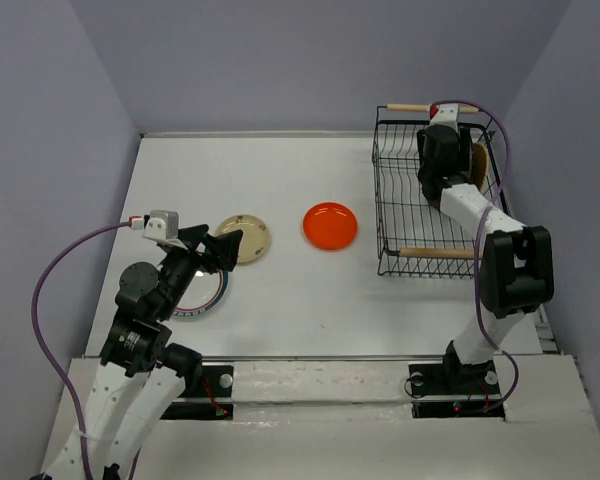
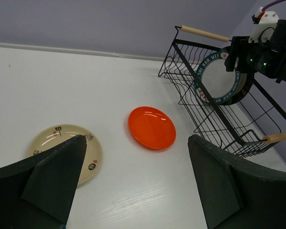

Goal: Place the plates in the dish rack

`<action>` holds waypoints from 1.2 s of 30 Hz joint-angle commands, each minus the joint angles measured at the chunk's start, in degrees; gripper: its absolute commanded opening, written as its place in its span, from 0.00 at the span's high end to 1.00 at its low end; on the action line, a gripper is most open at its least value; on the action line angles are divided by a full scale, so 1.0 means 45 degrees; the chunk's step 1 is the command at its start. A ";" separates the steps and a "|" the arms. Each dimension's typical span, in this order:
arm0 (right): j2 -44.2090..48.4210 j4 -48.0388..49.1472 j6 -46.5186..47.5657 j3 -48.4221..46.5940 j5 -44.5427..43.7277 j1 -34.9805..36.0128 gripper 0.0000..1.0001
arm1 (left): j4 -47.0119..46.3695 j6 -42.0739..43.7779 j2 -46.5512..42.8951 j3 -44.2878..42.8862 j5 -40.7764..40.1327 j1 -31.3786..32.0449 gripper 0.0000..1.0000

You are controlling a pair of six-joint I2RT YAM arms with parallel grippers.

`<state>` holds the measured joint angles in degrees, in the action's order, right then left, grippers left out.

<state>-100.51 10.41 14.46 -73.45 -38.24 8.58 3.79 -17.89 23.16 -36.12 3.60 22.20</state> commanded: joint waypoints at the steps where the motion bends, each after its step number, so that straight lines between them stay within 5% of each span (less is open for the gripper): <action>1: 0.1611 -0.1179 -0.1960 -0.1040 0.0781 -0.0110 0.26 | -0.0511 0.0050 0.0244 -0.0001 0.0041 -0.0186 0.01; 6: 0.2919 -0.2275 -0.3892 -0.1198 0.3648 0.0962 0.25 | -0.0530 0.0050 0.0440 -0.0040 0.0178 -0.0420 0.01; 15: 0.3430 -0.0698 -0.8247 0.0440 0.8884 0.5921 0.25 | -0.0452 -0.0204 0.0830 -0.0138 -0.0661 -0.1142 0.01; 23: 0.0854 0.2389 -1.2449 0.2045 0.7836 0.9556 0.35 | 0.0192 -0.1258 0.0928 -0.0274 -0.4273 -0.1885 0.01; 36: -0.4850 0.4616 -1.5984 0.0287 0.9220 1.1746 0.38 | 0.0075 -0.0946 0.1065 -0.0294 -0.3436 -0.1983 0.01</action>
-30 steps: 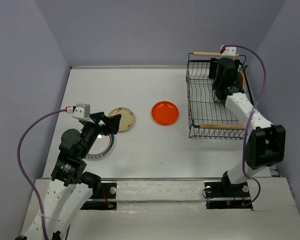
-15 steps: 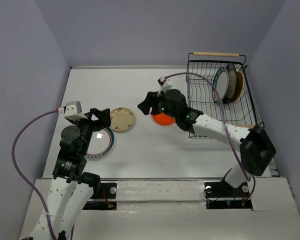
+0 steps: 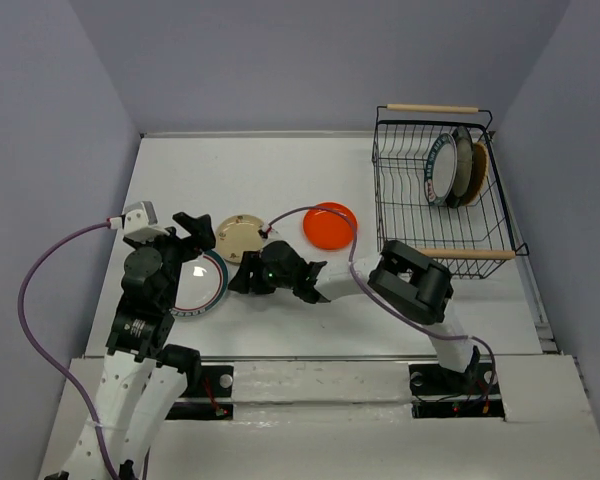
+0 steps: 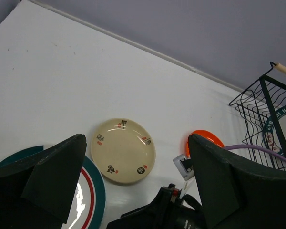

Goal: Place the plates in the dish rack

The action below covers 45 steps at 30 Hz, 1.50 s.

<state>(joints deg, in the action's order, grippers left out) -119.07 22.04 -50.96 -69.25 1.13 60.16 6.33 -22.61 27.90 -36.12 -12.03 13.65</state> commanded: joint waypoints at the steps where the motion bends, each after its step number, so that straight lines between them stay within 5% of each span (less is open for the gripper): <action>1: -0.0960 0.2171 -0.1739 -0.0742 0.0511 0.0283 0.39 | -0.0507 0.0103 -0.0008 -0.0294 0.0076 -0.0084 0.01; 13: -0.3656 0.2679 -0.3594 -0.2247 0.1039 0.0283 0.57 | -0.0586 0.0181 -0.0106 -0.0274 0.0506 -0.0065 0.01; 16: -0.3853 0.3283 -0.4200 -0.1994 0.1078 0.0283 0.80 | -0.0586 0.0220 -0.0126 -0.0274 0.0545 -0.0045 0.01; 21: -0.2921 0.3911 -0.3659 -0.1155 0.0417 0.0400 0.93 | -0.0586 0.0259 -0.0204 -0.0294 0.0564 -0.0045 0.01; 29: 0.0966 0.3579 0.0436 0.0856 -0.2355 0.0518 0.93 | -0.0547 0.0552 -0.0477 -0.0353 0.0856 -0.0045 0.01; 34: 0.4129 0.2213 0.4247 0.2049 -0.6255 0.0344 0.93 | -0.0547 0.0728 -0.0692 -0.0372 0.1189 -0.0026 0.01; 41: 0.8951 -0.0152 1.0146 0.1796 -0.9623 -0.2678 0.93 | -0.0547 0.0845 -0.0985 -0.0353 0.1462 0.0286 0.01; 45: 0.9991 -0.0250 1.2882 0.1290 -1.1302 -0.4747 0.93 | -0.0586 0.0865 -0.1044 -0.0314 0.1560 0.0423 0.01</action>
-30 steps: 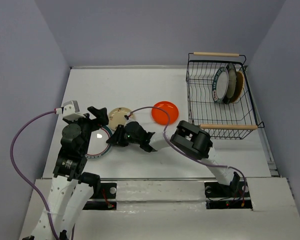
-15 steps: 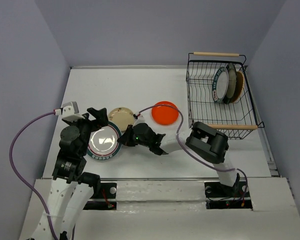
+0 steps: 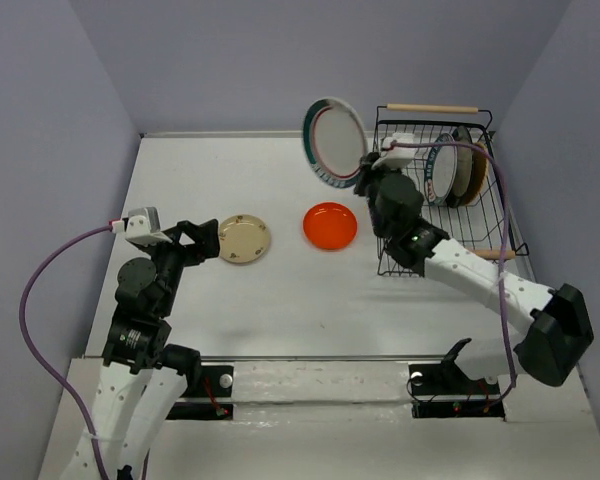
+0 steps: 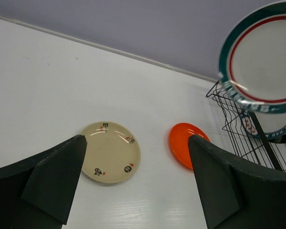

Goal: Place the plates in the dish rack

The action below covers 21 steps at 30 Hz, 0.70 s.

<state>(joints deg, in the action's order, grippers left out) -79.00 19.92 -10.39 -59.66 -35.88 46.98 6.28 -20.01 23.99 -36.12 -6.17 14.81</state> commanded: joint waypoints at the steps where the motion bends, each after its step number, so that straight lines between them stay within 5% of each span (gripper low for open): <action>1: 0.1168 0.0221 0.4529 -0.0941 -0.3275 -0.2291 0.93 | -0.0576 0.0287 -0.0174 -0.0313 0.0278 0.0186 0.01; 7: 0.0548 0.0163 0.6077 -0.1898 -0.3122 -0.4966 0.93 | -0.0654 0.0306 -0.0174 -0.0294 0.0454 0.0245 0.01; 21: -0.2520 -0.0852 0.5534 -0.3090 -0.1618 -0.7255 0.93 | -0.0771 0.0345 0.0138 -0.0235 0.0552 0.0499 0.01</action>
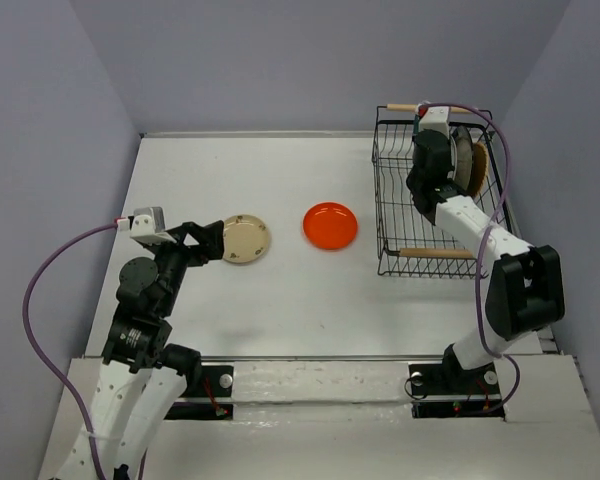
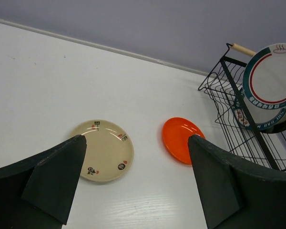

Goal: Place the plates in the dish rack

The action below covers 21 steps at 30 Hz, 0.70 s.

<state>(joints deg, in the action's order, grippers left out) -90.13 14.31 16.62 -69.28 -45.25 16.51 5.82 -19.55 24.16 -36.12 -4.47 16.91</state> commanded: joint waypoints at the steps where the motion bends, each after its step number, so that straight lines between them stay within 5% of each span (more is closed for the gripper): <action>1: -0.0127 0.0376 -0.0548 -0.0914 0.0544 -0.0486 0.93 | -0.0669 0.0243 0.0099 -0.0235 0.0173 0.0051 0.01; 21: -0.2120 0.0083 -0.2013 0.0140 0.0626 -0.1306 0.93 | -0.0787 0.0224 0.0665 -0.0196 0.0349 0.0032 0.01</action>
<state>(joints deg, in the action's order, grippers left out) -98.96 12.12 9.10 -69.04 -40.01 11.22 5.45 -19.53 26.68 -36.12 -3.44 16.91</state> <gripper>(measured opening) 0.110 0.990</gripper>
